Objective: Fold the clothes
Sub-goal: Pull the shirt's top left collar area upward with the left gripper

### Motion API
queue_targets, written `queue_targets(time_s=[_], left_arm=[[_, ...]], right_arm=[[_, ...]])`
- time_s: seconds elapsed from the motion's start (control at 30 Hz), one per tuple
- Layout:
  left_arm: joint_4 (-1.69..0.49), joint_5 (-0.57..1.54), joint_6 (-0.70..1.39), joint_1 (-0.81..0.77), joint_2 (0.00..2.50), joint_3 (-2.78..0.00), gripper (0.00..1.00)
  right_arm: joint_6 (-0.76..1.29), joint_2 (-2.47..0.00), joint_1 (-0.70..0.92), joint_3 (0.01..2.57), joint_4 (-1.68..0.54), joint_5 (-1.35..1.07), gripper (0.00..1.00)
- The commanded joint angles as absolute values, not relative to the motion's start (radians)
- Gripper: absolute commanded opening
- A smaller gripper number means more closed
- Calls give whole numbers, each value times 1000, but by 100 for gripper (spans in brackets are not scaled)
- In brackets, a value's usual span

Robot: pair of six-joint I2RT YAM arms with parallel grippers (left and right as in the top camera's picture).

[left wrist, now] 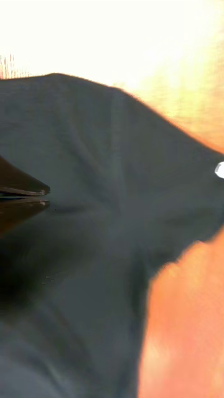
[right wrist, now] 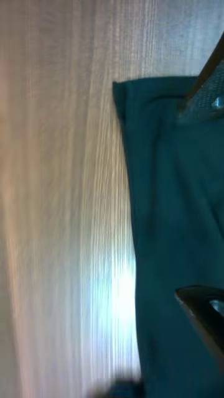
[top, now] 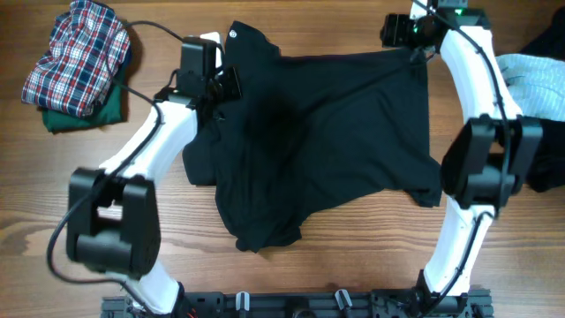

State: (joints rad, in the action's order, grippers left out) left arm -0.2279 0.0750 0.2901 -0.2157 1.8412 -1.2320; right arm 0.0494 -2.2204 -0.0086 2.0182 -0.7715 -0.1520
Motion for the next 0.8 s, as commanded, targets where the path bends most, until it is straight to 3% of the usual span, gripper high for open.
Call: queue_targets(time_s=[0.0,0.17,0.77], left_arm=[[-241,53,239,-210,1921,-1241,4],[-254,38,212,-209,1960,-1241,4],[-183,-47,164,-178,2075,-1241,4]], right_arm=[[86,-2138,14,2048,-813,-241,80],[109,-2133,30,2048,-858,-264,76],[110,-2133,36,2048,-903,-271,77]])
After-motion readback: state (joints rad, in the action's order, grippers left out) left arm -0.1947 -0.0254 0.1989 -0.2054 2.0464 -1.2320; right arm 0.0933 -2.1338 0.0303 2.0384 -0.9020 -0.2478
